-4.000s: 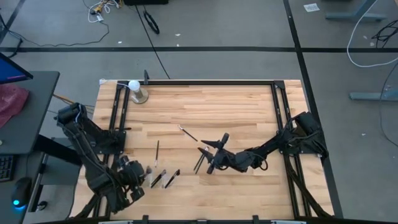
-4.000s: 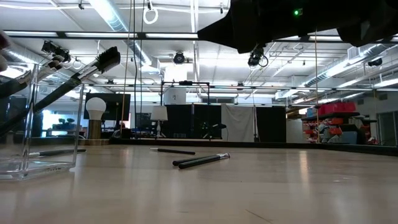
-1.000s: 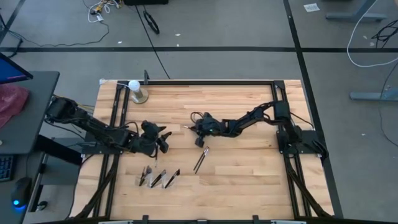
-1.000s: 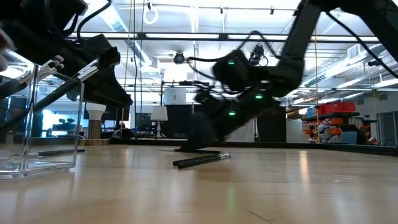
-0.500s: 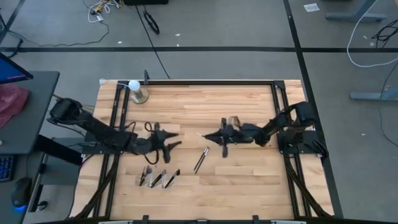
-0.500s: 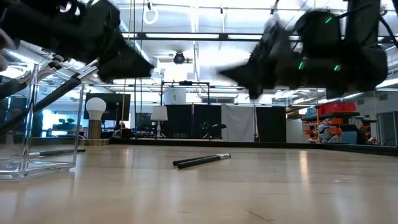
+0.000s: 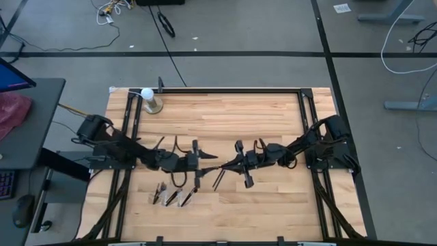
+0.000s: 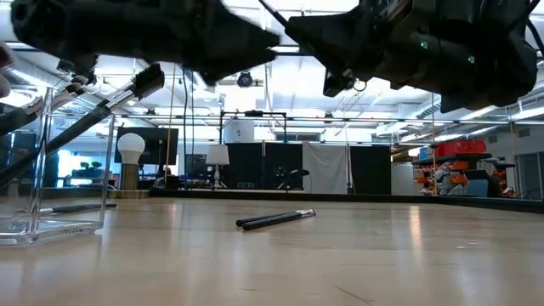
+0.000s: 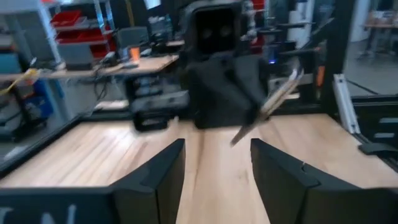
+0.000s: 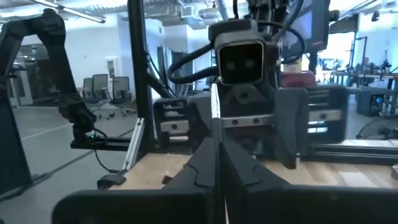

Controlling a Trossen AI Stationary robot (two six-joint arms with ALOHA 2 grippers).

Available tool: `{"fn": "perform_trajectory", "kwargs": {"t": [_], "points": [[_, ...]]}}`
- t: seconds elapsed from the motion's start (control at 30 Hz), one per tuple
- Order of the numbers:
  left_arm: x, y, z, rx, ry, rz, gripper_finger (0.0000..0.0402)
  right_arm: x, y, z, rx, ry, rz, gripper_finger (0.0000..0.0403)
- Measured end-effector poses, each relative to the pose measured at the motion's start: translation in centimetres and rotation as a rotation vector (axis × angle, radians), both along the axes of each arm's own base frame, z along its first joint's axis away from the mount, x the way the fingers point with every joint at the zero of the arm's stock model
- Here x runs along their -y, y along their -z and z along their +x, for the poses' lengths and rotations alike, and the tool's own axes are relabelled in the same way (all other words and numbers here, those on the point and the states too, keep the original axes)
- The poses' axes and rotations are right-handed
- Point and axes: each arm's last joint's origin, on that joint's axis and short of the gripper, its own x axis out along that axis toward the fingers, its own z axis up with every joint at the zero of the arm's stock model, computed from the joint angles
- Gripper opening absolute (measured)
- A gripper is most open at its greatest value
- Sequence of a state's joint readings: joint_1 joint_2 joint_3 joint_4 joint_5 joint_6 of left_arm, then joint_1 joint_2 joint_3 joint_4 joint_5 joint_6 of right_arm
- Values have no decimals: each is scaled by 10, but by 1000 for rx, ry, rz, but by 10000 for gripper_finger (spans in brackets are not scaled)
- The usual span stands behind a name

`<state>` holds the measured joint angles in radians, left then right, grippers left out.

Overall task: Put items in baskets/containers
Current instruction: Put the black liner brush into the transparent organizer

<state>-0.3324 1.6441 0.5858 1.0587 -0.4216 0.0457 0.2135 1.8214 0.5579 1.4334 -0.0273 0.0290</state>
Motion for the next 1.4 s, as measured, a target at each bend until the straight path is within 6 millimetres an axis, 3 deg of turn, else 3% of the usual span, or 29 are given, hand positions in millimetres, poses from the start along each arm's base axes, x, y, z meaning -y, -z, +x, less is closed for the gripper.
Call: {"fn": "perform_trajectory", "kwargs": {"t": [0.23,0.4,0.6,0.83,0.97,1.13,1.4], "points": [[15,-9,7,24,59,114,208,-1,1,0,-12,-4,-2,6],[27,-12,3,46,80,165,188,-1,2,0,-16,-8,-4,6],[29,-14,1,64,32,175,127,-1,2,0,-17,-6,-3,6],[27,-15,2,68,23,171,20,-2,2,0,-26,-13,7,12],[30,-17,-1,63,28,168,19,-1,4,0,-62,-13,47,42],[36,-32,-12,35,39,177,14,2,7,-11,-172,-11,61,108],[60,-94,-17,-277,102,178,16,7,-5,-39,-210,-7,54,197]]}}
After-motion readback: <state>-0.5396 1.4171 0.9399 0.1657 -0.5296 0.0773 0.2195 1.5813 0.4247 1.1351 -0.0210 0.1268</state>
